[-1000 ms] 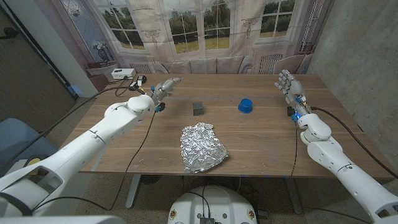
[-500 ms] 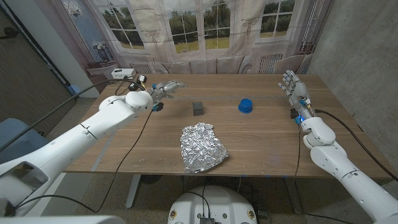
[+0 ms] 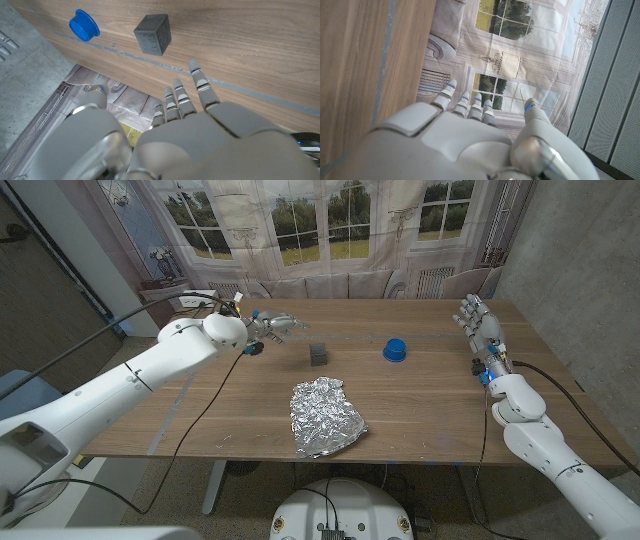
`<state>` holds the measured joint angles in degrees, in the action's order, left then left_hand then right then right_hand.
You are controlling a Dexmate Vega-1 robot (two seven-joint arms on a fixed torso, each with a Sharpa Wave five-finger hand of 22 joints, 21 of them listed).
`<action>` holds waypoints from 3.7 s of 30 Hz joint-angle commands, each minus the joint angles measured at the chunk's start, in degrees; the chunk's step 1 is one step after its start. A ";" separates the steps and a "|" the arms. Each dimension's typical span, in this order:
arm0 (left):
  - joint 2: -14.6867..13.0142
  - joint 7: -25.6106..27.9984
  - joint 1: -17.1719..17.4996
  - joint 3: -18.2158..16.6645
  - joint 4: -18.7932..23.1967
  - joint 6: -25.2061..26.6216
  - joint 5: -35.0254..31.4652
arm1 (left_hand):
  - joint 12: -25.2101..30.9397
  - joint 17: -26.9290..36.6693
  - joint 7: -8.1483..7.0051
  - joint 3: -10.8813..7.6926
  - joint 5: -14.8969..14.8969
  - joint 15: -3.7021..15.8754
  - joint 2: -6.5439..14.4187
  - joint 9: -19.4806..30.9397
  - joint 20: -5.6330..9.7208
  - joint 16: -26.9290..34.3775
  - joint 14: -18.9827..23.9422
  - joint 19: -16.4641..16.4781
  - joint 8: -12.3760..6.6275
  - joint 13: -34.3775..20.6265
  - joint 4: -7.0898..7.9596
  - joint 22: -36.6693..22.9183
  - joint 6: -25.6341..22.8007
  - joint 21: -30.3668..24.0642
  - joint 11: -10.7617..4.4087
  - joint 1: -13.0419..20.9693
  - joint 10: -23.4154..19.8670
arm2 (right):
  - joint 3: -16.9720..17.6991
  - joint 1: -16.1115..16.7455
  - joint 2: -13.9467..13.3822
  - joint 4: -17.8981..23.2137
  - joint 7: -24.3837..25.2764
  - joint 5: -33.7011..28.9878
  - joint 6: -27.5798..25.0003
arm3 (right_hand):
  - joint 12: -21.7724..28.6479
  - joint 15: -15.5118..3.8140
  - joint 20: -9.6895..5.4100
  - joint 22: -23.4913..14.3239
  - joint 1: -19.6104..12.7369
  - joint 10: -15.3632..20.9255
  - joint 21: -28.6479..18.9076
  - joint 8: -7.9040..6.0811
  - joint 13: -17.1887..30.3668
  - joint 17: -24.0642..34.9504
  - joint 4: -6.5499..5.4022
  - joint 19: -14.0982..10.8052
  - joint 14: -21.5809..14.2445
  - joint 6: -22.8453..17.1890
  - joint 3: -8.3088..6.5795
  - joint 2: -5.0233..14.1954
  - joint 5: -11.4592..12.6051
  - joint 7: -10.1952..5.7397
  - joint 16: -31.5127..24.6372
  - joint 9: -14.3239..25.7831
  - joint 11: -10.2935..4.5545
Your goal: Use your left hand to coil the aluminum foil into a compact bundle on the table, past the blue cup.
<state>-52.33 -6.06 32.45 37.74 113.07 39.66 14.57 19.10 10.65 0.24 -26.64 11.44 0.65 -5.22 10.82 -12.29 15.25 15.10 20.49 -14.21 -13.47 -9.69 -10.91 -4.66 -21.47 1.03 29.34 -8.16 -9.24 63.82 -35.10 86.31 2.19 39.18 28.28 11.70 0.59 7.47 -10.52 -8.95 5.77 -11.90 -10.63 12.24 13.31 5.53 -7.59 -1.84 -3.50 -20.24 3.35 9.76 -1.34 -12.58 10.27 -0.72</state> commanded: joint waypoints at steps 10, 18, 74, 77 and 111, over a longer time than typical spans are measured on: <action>1.44 -22.29 -14.97 11.86 -4.61 2.37 -8.21 | 0.22 0.26 -0.22 0.16 0.46 -0.17 0.01 0.16 0.04 -0.63 0.72 -2.59 -0.89 -0.33 0.18 -0.10 -4.27 1.62 -0.07 3.89 -2.15 | 1.78 3.81 0.96 1.54 1.09 -0.09 2.65 | 0.21 -0.04 0.10 -0.20 0.40 0.52 -0.35 -0.52 -0.10 -0.21 -0.37 -0.56 -0.61 -0.60 0.33 -0.04 0.41 0.29 -0.21 0.19 -0.19; 3.52 -28.66 -19.78 15.79 -6.85 2.76 -12.24 | 0.49 0.45 -0.75 0.59 0.80 0.55 0.33 0.19 0.46 -0.43 1.83 -3.01 -1.39 -0.46 0.46 -0.22 -7.22 2.09 -0.65 5.71 -3.71 | 2.16 4.38 1.35 1.55 1.25 -0.05 3.17 | 0.19 -0.06 0.08 -0.19 0.55 0.59 -0.36 -0.54 -0.15 -0.31 -0.44 -0.60 -0.69 -0.71 0.42 0.01 0.45 0.26 -0.20 0.19 -0.22; 22.79 -53.07 -36.99 40.61 -23.40 0.49 -41.74 | 6.12 6.12 1.96 4.40 1.05 1.37 4.71 0.67 2.89 6.41 9.94 0.54 -3.11 -4.87 1.56 -1.47 -20.18 0.40 -2.27 11.79 -15.22 | 2.08 4.57 3.95 -0.68 2.46 -0.92 6.11 | 0.16 -0.02 0.16 -0.18 1.61 1.33 -0.43 -0.54 -0.46 -1.02 -0.82 -0.92 -1.50 -1.22 0.82 0.10 0.70 0.30 -0.07 0.16 -0.06; 23.70 -53.41 -36.76 40.56 -24.57 -0.63 -41.89 | 6.81 6.62 1.98 4.54 0.89 1.36 5.13 0.68 3.16 6.84 10.38 0.62 -3.13 -5.30 1.57 -1.56 -20.92 0.27 -2.22 12.13 -15.94 | 2.17 4.74 4.04 -0.81 2.49 -0.88 6.35 | 0.14 -0.02 0.17 -0.18 1.65 1.29 -0.43 -0.54 -0.47 -1.04 -0.83 -0.93 -1.53 -1.25 0.83 0.11 0.71 0.29 -0.07 0.16 -0.07; 31.82 -59.87 -37.86 46.24 -32.18 -3.36 -51.85 | 13.71 12.87 1.74 7.19 -0.44 1.68 7.30 0.74 3.56 11.44 12.75 0.57 -2.42 -10.84 1.13 -2.83 -28.19 -1.19 -2.69 15.44 -19.06 | 2.74 5.14 5.08 -2.63 1.96 -0.35 8.79 | 0.09 0.17 0.12 -0.17 1.93 1.55 -0.51 -0.54 -0.57 -1.40 -0.88 -1.26 -2.18 -1.54 0.85 0.17 0.83 0.18 -0.04 0.15 -0.13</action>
<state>-22.89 -63.99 -5.22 82.52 83.13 37.19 -34.18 32.29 23.18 1.95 -19.75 10.99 2.04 2.14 11.34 -8.99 26.35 27.35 20.98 -16.92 -24.02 -8.49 -13.47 -32.45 -22.34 -1.43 43.91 -26.77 -6.73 68.72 -30.33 84.18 4.37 38.71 36.17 11.70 0.85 7.37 -10.51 -7.22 6.77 -11.90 -10.63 11.73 11.90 4.83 -8.29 -3.65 -4.62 -19.52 3.59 10.19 -1.02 -12.58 10.26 -0.92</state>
